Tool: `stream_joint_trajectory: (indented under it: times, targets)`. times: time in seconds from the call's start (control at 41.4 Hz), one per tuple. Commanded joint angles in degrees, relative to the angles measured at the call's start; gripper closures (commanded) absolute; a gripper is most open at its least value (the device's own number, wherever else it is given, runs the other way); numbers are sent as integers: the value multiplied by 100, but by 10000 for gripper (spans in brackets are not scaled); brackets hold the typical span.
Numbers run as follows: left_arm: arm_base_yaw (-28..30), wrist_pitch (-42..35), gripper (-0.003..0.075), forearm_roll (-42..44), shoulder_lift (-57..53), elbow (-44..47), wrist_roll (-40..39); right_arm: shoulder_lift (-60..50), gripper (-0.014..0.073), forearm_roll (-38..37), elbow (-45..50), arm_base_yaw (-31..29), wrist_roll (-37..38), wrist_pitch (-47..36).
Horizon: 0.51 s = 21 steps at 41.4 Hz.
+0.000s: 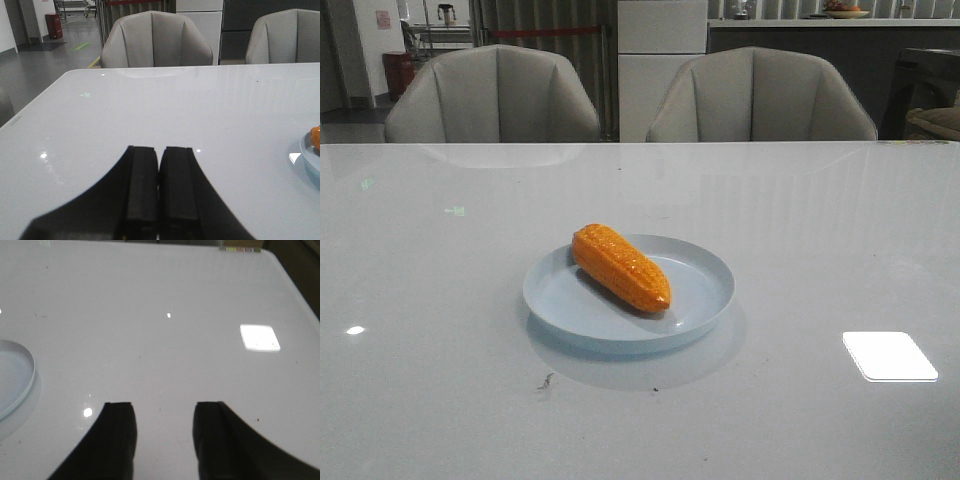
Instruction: Place corn on plate with both arms
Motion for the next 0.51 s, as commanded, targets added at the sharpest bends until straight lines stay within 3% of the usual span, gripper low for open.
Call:
stream_joint_trajectory:
  times: [0.0, 0.169, 0.363, 0.484]
  targets:
    - [4, -434, 624, -11, -79, 219, -7, -522, 326, -36, 395, 162, 0, -1337]
    - [4, -434, 624, -11, -79, 219, -7, -1577, 552, -36, 1175, 488, 0, -2287]
    - [4, -434, 624, -11, -79, 219, -7, -2442, 538, -36, 1659, 494, 0, -2393]
    - [4, -434, 624, -11, -79, 219, -7, -2430, 538, -36, 2123, 494, 0, -2647]
